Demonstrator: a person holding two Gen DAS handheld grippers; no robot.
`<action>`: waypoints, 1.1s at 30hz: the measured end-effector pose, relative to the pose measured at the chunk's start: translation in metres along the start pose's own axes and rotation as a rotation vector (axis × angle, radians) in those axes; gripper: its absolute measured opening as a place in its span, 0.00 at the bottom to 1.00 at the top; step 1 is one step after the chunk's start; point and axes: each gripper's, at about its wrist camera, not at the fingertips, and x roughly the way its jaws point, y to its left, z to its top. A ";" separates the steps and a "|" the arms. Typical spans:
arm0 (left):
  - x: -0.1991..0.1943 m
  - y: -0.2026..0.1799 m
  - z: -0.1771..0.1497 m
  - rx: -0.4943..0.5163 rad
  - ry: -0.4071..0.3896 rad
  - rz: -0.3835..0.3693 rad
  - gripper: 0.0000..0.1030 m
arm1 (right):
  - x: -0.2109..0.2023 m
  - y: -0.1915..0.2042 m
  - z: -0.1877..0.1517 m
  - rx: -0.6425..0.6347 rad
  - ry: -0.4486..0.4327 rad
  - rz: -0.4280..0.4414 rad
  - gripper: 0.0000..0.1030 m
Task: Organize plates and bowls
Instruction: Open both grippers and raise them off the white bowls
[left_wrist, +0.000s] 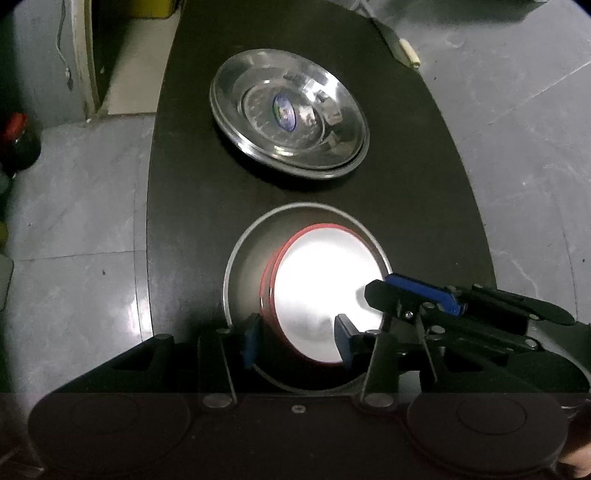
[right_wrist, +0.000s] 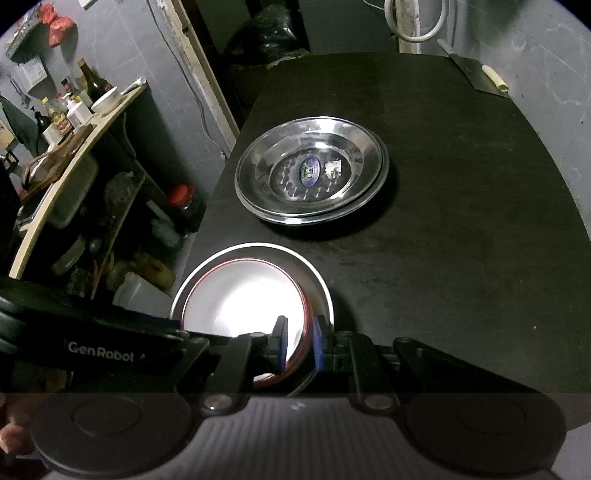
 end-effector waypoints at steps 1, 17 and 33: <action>-0.002 -0.001 0.000 0.006 -0.012 0.001 0.49 | -0.003 -0.001 0.000 0.001 -0.015 0.004 0.17; -0.066 -0.002 -0.011 0.125 -0.275 0.026 0.95 | -0.045 0.001 -0.005 0.089 -0.272 -0.053 0.76; -0.115 0.023 -0.024 0.141 -0.445 0.109 0.99 | -0.059 0.015 -0.018 0.103 -0.349 -0.144 1.00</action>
